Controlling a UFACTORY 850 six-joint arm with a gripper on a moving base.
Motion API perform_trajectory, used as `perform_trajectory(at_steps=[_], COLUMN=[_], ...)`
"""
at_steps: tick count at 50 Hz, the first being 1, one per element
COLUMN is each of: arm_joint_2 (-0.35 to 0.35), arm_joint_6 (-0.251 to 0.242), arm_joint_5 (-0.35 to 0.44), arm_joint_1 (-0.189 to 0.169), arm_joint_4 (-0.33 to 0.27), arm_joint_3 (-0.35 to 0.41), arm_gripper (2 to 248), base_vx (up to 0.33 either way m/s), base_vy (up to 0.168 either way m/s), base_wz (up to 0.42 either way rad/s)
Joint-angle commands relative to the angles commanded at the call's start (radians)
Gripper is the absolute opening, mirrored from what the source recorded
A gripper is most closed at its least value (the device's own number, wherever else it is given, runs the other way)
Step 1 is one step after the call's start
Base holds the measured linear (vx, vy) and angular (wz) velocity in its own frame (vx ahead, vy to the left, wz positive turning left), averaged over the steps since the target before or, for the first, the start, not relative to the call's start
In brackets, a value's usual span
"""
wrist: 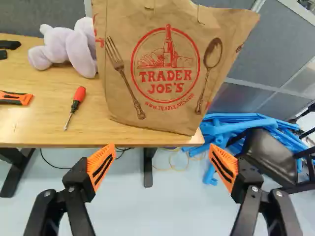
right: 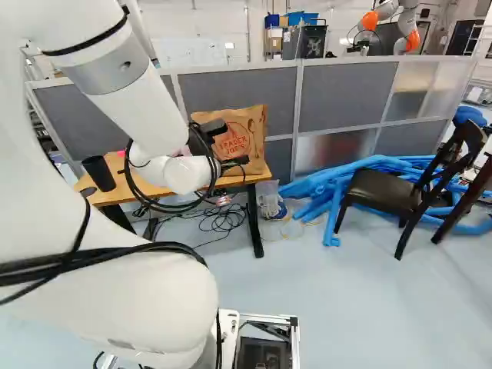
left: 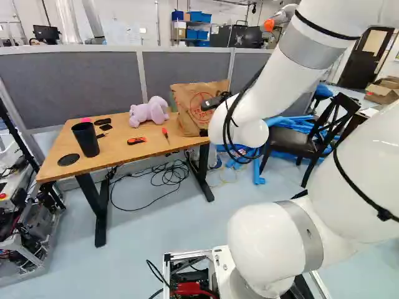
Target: Pick up the bag on the ground and place it on the table
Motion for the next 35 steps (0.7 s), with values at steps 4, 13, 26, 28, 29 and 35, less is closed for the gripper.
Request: perform_trajectory(at_steps=[4,13,26,28,29,35], arm_joint_2=[0.008,0.022,0.039,0.041,0.042,0.048], arm_joint_6=[0.029,0.085,0.149,0.158,0.162,0.183], arm_joint_5=[0.029,0.084,0.147,0.156,0.159,0.181], arm_joint_1=[-0.002,-0.005,-0.009,-0.01,-0.01,-0.011], arm_joint_4=[0.0,0.0,0.0,0.0,0.0,0.0], arm_joint_3=[0.022,0.065,0.115,0.121,0.124,0.14], arm_gripper=[247,247,247,247,247,247], base_vx=[0.0,0.0,0.0,0.0,0.0,0.0], base_vy=[0.0,0.0,0.0,0.0,0.0,0.0], base_wz=[0.0,0.0,0.0,0.0,0.0,0.0])
